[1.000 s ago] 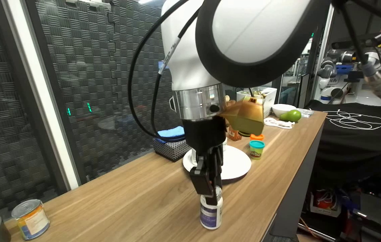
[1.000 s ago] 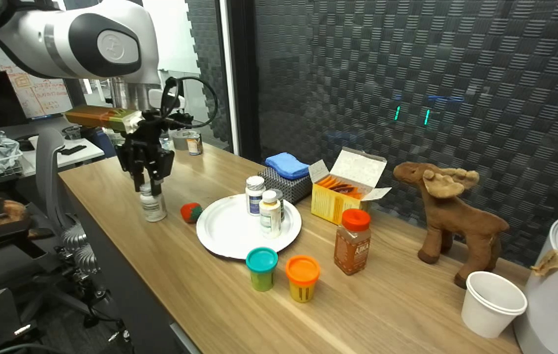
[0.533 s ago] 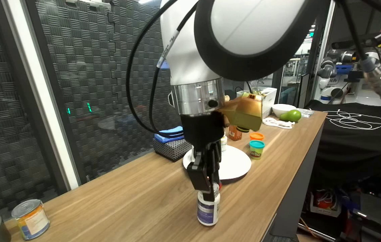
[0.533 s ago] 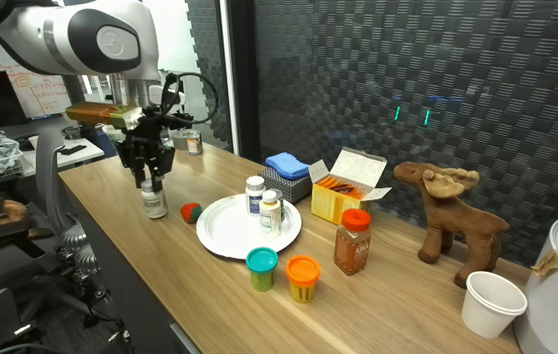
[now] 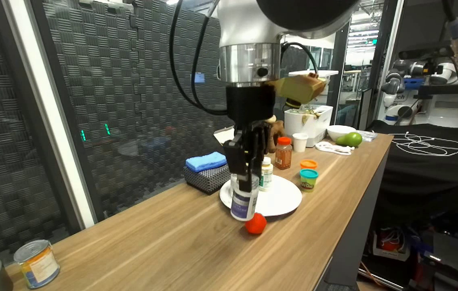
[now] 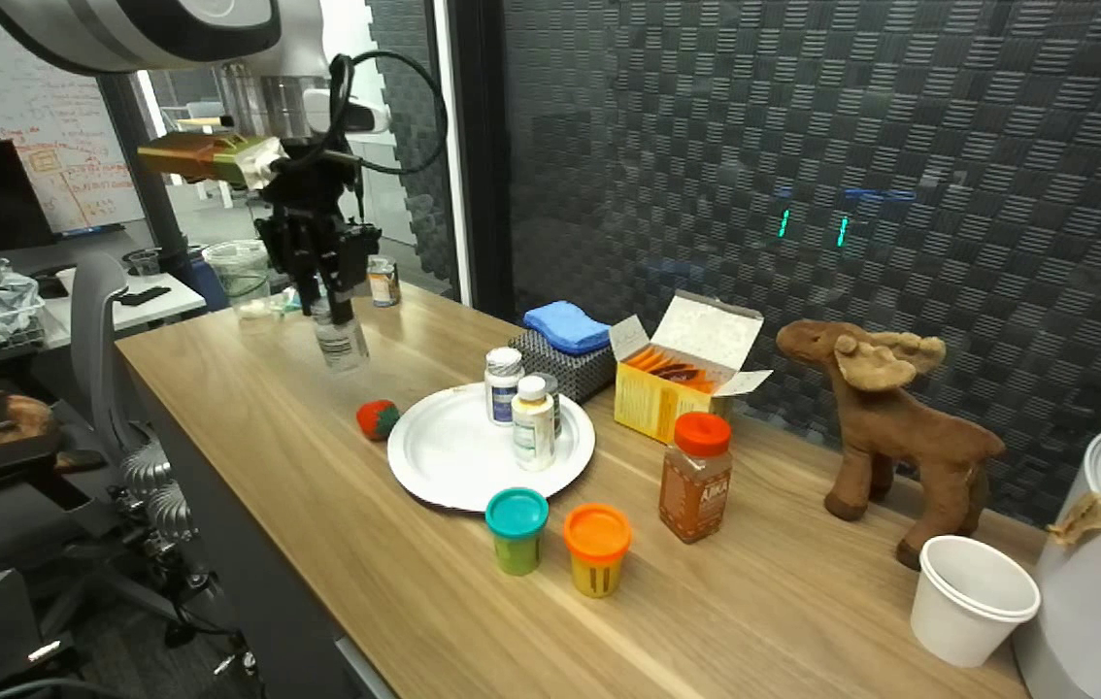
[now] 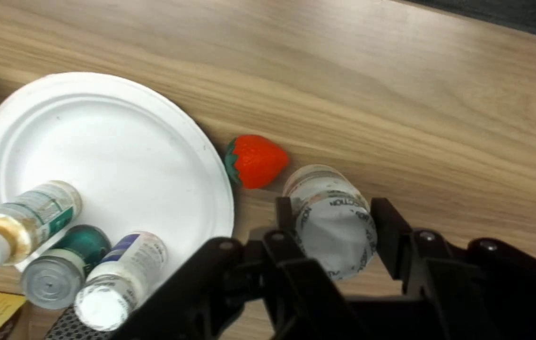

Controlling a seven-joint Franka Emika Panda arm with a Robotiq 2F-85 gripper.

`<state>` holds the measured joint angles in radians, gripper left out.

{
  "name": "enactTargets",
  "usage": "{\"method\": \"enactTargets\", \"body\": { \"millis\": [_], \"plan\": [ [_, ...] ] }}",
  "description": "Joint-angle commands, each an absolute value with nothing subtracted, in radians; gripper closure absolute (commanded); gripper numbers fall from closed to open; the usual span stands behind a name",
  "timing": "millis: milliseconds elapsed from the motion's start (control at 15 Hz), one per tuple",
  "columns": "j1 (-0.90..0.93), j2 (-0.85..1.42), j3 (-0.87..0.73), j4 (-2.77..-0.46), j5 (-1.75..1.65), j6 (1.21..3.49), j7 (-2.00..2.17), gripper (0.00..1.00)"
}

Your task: Put the bottles on the tray

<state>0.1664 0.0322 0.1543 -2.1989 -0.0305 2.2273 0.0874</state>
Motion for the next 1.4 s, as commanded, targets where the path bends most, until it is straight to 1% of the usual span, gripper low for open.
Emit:
{"method": "enactTargets", "body": {
  "millis": [0, 533, 1333],
  "plan": [
    [0.128, -0.011, 0.119, -2.204, 0.001, 2.252, 0.108, 0.8],
    [0.073, 0.024, 0.063, -2.175, -0.041, 2.246, 0.157, 0.8],
    [0.058, 0.125, 0.016, -2.139, -0.163, 2.212, 0.258, 0.8]
  ]
}}
